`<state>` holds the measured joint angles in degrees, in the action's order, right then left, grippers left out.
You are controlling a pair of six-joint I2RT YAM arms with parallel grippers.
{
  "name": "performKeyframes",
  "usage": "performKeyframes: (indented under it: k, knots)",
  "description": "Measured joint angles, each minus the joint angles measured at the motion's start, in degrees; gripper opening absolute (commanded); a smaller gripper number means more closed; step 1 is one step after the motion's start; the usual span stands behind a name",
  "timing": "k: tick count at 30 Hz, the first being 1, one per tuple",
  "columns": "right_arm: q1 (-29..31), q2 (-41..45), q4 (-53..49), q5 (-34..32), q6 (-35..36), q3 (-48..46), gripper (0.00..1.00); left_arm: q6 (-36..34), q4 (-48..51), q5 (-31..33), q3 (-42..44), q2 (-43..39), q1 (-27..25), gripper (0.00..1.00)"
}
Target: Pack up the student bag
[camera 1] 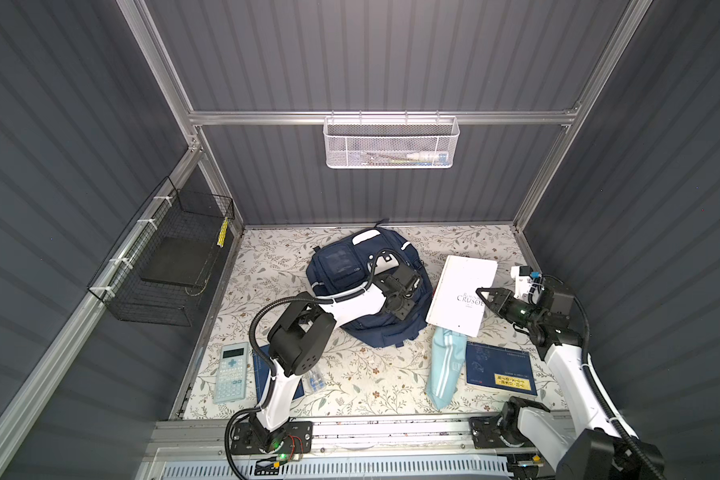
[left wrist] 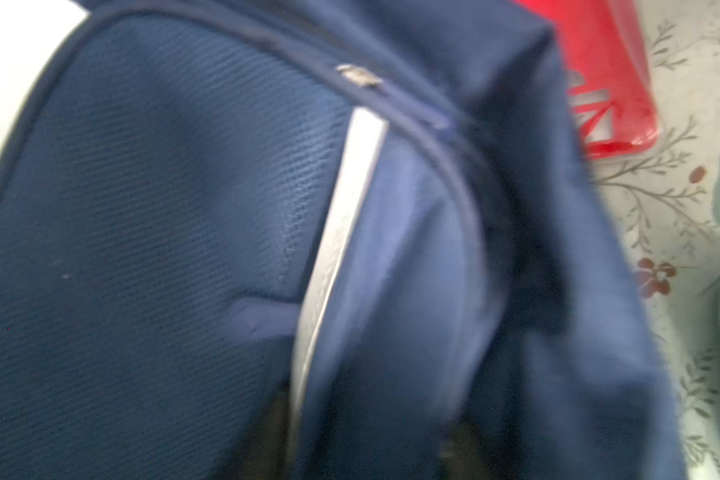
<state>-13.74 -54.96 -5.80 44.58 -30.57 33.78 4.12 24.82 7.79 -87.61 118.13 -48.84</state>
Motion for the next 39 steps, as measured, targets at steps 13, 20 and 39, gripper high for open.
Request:
performKeyframes:
  k: [13,20,39]
  knots:
    - [14.43,2.51,2.93,-6.73,-11.63,-1.68,0.00,4.07,10.36,-4.92,-14.88,-5.51,6.45,0.00]
    - [26.43,-11.69,16.94,-14.36,-21.07,-2.69,0.00,5.55,14.69,-7.43,-21.66,-6.16,7.91,0.00]
    - [43.87,-64.65,42.36,-33.46,-34.32,33.11,0.39,6.97,18.29,-13.33,-24.96,-6.29,10.49,0.00]
